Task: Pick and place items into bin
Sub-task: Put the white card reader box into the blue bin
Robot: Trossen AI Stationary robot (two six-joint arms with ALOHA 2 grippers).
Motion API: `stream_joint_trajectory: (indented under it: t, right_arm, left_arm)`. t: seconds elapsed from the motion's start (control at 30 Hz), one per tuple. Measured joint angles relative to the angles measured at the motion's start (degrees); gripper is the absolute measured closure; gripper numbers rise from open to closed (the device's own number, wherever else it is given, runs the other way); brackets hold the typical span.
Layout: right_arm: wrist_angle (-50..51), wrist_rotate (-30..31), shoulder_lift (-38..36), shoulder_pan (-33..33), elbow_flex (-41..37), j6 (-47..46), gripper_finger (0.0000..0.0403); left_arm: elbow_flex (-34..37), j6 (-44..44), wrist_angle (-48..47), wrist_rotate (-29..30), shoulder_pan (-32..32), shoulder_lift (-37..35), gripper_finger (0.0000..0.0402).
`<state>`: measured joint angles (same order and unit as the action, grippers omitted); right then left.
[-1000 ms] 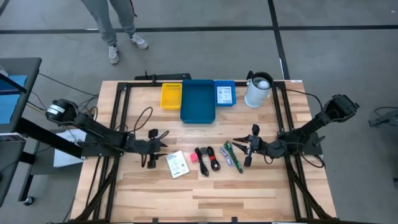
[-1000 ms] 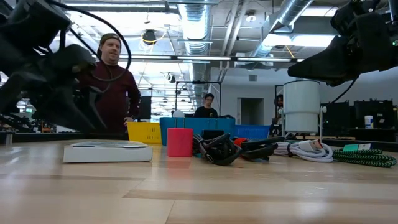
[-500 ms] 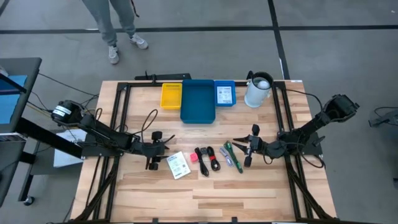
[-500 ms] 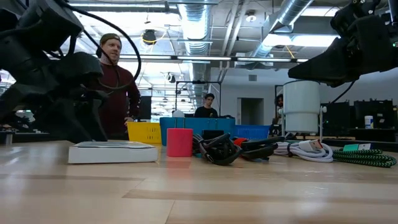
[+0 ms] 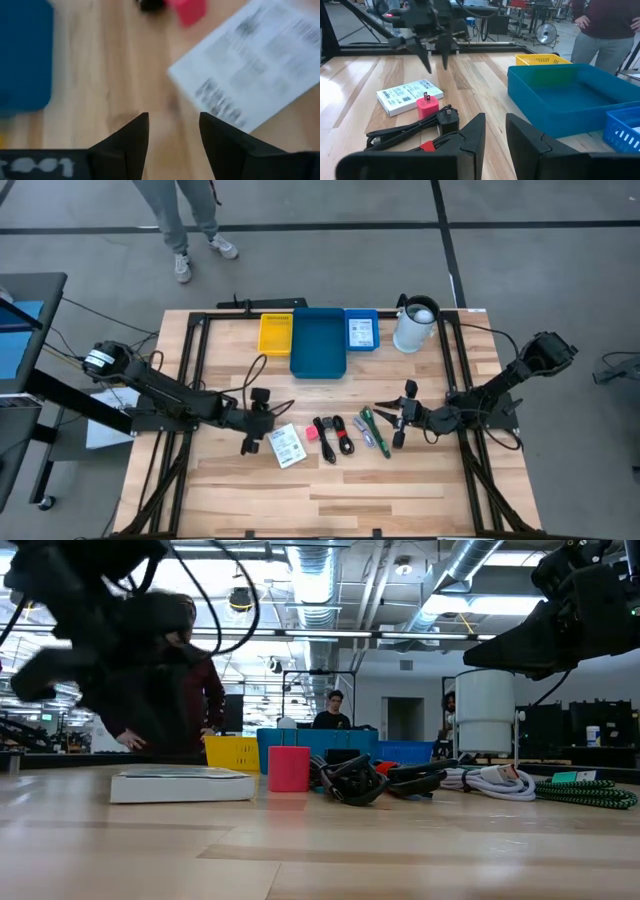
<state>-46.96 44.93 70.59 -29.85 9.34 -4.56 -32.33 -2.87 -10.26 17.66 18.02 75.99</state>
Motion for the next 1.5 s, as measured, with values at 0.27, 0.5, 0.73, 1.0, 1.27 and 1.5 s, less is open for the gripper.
stream_joint_trajectory:
  t: [0.27, 0.5, 0.73, 1.0, 1.27, 1.5]
  right_arm:
    - [0.2, 0.0, 0.0, 0.0, 0.0, 0.0, 0.0332]
    - [0.2, 0.0, 0.0, 0.0, 0.0, -0.1, 0.0332]
    - [0.3, -0.1, 0.0, 0.0, 0.0, -1.5, 0.0332]
    - [0.3, -0.1, 0.0, 0.0, 0.0, -1.5, 0.0332]
    - [0.3, -0.1, 0.0, 0.0, 0.0, -2.6, 0.0332]
    - [0.3, -0.2, 0.0, 0.0, 0.0, -3.0, 0.0332]
  left_arm:
    - [-0.8, -0.2, -2.9, -6.9, 2.0, 0.0, 0.0236]
    - [-0.8, -6.7, -7.7, -4.6, 4.6, 0.0, 0.0236]
    - [-0.8, -12.7, -6.9, -0.1, 5.2, 0.0, 0.0236]
    - [-0.8, -14.5, 0.6, 0.4, 6.5, 0.0, 0.0236]
    - [-0.8, -4.0, 6.3, 1.2, 10.5, 0.0, 0.0236]
    - [-0.8, 9.7, 11.1, 3.9, 13.0, 0.2, 0.0236]
